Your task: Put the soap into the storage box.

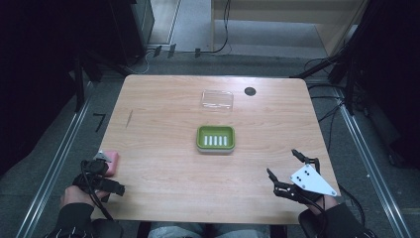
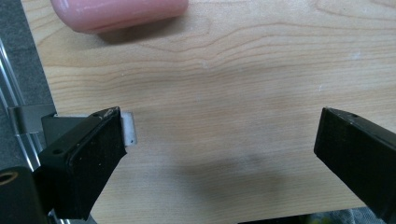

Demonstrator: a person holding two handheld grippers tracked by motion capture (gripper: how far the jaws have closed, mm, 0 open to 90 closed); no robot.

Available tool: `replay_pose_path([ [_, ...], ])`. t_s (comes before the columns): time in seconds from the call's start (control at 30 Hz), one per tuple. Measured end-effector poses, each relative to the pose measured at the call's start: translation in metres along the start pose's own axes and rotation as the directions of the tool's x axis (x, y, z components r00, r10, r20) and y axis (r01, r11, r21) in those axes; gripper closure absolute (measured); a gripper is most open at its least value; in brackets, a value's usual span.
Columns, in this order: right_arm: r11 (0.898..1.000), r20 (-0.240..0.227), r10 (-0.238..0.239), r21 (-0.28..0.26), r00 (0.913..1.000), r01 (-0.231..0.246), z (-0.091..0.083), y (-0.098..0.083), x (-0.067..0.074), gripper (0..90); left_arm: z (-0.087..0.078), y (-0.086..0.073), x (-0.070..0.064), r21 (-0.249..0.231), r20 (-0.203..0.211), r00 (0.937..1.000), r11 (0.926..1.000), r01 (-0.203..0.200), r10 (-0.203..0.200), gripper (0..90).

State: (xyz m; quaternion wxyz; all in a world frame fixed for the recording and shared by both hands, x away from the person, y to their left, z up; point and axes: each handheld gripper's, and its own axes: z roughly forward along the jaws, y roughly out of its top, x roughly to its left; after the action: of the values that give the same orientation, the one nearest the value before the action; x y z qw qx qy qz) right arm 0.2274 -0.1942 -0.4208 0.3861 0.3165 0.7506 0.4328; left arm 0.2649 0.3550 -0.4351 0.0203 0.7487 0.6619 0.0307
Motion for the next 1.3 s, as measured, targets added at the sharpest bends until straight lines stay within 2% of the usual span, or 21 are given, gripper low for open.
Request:
replay_pose_path([
  [0.3,1.0,-0.001,-0.005,0.003,1.0,0.005,0.0,0.0,0.0,13.1,-0.001,0.004,-0.001,-0.016,-0.019,0.9997,0.9998,-0.013,0.012,1.6],
  [0.53,1.0,-0.005,-0.009,0.009,0.9999,0.009,0.001,0.0,0.0,13.1,-0.004,0.008,0.002,-0.036,-0.018,0.9998,0.9993,-0.011,0.01,0.5],
  [0.73,1.0,-0.004,-0.006,0.007,1.0,0.006,0.0,-0.001,0.0,13.1,-0.004,0.016,0.001,-0.033,-0.012,0.9995,0.9991,-0.029,0.028,0.0],
  [1.03,1.0,-0.004,-0.009,0.011,0.9999,0.009,0.0,-0.001,0.0,13.1,-0.006,0.028,0.003,-0.043,-0.006,0.9996,0.9987,-0.029,0.028,0.0],
  [1.1,1.0,-0.003,-0.008,0.011,1.0,0.009,0.0,-0.001,0.0,13.1,-0.006,0.03,0.002,-0.034,-0.023,0.9993,0.999,-0.029,0.028,0.0],
  [1.3,1.0,-0.004,-0.007,0.011,1.0,0.007,-0.001,-0.001,0.0,13.1,-0.007,0.037,0.001,-0.037,-0.037,0.9986,0.9986,-0.038,0.036,0.0],
])
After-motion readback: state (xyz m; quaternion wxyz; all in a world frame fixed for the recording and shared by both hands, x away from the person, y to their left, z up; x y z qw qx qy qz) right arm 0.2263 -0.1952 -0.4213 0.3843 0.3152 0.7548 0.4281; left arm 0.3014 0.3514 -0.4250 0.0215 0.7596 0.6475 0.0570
